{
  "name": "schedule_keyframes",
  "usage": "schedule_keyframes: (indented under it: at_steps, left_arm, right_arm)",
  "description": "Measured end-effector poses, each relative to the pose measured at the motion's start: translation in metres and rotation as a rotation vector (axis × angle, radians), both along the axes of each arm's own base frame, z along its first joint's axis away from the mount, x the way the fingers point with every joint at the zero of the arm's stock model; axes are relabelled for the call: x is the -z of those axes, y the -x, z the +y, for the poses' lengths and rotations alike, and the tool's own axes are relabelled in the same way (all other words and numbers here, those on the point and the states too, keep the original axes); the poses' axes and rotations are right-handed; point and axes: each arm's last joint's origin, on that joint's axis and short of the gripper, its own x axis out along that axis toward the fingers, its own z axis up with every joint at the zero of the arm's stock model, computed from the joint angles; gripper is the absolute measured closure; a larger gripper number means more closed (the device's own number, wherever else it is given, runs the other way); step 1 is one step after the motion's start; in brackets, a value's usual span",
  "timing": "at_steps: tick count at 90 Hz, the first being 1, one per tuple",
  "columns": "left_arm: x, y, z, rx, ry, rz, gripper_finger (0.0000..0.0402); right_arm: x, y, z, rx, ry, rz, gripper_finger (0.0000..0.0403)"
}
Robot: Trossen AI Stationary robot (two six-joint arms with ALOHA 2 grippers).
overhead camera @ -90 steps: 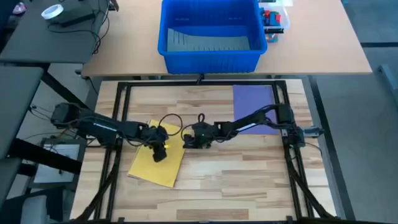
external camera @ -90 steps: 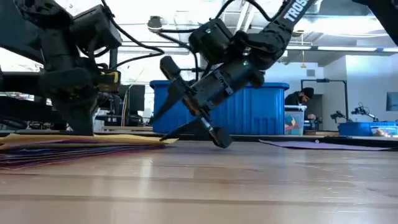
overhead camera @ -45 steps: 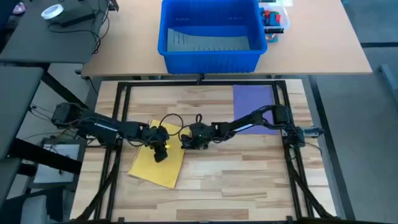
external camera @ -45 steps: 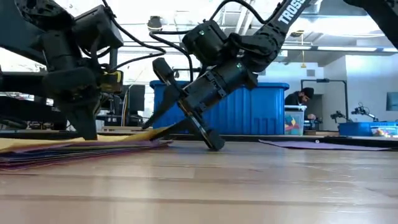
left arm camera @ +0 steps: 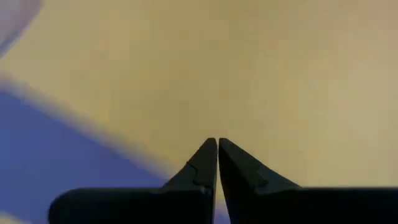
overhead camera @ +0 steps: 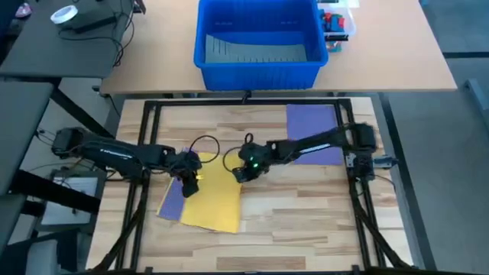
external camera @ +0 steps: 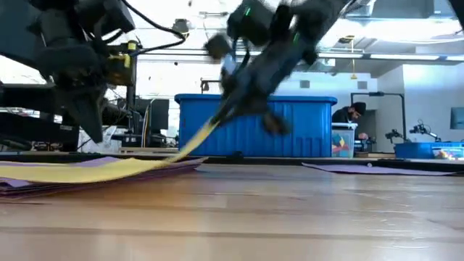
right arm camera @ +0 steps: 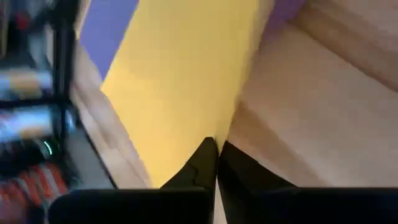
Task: Organize paper
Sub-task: Put the yellow paper on the table
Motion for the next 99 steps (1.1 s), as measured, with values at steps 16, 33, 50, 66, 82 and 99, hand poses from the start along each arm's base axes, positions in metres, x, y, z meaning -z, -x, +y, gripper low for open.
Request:
schedule_keyframes:
  at_steps: [16,33,50,66,82,99]
  left_arm:
    - [0.002,0.006,0.002,-0.017,-0.063,0.055,0.0402]
    - [0.008,0.003,0.002,-0.022,-0.069,0.087,0.0402]
    - [0.009,0.0,0.002,-0.034,-0.062,0.076,0.0402]
    - [0.008,0.0,0.002,-0.036,-0.06,0.071,0.0402]
    - [0.008,0.0,0.002,-0.043,-0.056,0.073,0.0402]
    - [0.008,0.0,0.002,-0.043,-0.056,0.073,0.0402]
  right_arm:
    - [-0.025,0.06,0.02,-0.107,0.04,0.286,0.0403]
    - [-0.005,0.113,0.058,-0.003,0.009,0.502,0.0403]
    - [0.027,0.166,0.082,0.191,0.002,0.711,0.0403]
    - [0.041,0.204,0.085,0.339,0.038,0.82,0.0403]
    - [0.041,0.227,0.083,0.382,0.109,0.931,0.0403]
    - [0.043,0.234,0.082,0.27,0.171,0.937,0.0403]
